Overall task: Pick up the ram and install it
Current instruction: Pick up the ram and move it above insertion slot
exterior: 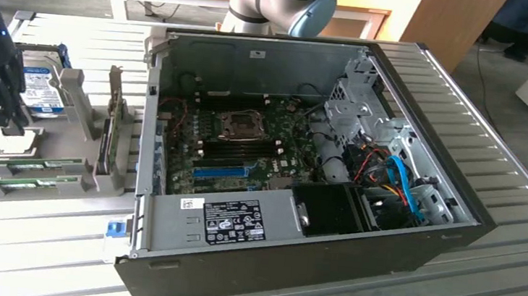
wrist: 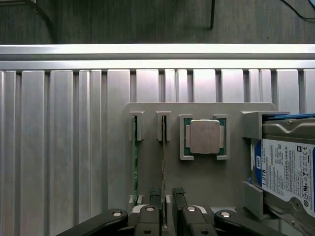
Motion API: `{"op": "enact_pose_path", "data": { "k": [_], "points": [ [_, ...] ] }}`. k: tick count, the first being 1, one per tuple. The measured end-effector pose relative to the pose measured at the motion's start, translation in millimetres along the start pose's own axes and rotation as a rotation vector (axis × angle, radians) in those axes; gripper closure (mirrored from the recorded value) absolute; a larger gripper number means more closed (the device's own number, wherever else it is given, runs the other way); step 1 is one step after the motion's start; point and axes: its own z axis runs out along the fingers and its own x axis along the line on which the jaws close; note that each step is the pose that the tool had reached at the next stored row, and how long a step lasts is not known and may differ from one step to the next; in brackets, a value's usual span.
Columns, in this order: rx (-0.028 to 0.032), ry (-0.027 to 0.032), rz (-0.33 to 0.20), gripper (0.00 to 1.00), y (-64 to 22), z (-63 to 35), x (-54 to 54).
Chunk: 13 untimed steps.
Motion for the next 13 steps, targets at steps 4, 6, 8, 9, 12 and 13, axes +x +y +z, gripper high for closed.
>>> {"op": "enact_pose_path", "data": {
  "k": [4,6,8,9,12,13],
  "points": [
    [-0.0001,0.0000,0.000,0.76,-0.3,6.8,0.1],
    [-0.0001,0.0000,0.000,0.76,-0.4,10.3,0.1],
    [0.0000,0.0000,0.000,0.76,-0.5,13.7,0.2],
    [-0.0001,0.0000,0.000,0.76,-0.6,15.3,0.2],
    [0.0000,0.0000,0.000,0.76,-0.8,20.2,0.2],
    [0.0001,0.0000,0.000,0.76,-0.9,21.8,0.2]
  ]
}}
